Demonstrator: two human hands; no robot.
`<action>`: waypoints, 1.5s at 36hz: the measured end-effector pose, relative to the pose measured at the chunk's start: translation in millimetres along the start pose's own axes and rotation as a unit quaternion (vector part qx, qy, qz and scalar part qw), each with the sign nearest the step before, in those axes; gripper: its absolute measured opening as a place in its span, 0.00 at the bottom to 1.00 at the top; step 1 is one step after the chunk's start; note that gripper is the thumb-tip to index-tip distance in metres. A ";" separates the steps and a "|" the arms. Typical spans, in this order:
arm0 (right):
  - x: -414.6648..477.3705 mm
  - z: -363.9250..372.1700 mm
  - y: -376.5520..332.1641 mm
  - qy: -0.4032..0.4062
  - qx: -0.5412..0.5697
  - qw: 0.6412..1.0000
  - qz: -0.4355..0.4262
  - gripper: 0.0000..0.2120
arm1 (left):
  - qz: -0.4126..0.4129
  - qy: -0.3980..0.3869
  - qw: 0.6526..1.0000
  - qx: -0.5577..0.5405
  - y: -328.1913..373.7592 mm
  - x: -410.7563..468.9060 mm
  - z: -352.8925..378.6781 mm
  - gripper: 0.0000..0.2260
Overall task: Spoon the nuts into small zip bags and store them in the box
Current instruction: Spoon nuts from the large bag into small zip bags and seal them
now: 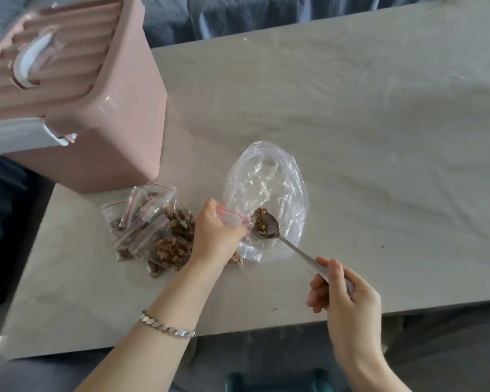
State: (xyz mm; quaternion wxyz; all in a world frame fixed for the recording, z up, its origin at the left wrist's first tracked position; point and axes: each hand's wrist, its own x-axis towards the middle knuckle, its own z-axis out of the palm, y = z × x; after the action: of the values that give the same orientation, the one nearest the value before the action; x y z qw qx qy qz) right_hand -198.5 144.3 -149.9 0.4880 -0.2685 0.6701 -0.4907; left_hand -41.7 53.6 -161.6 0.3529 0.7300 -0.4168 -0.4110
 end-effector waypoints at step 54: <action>52.2 -4.8 -90.7 -0.013 0.056 0.998 -0.022 0.23 | 0.113 0.010 0.994 -0.014 -3.6 -27.8 -11.0 0.15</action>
State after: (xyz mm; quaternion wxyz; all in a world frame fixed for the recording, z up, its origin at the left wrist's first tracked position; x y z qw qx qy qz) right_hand -233.5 68.5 -86.7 0.5004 -0.2619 0.6290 -0.5342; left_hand -39.4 81.9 -151.6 0.4111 0.6777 -0.4870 -0.3668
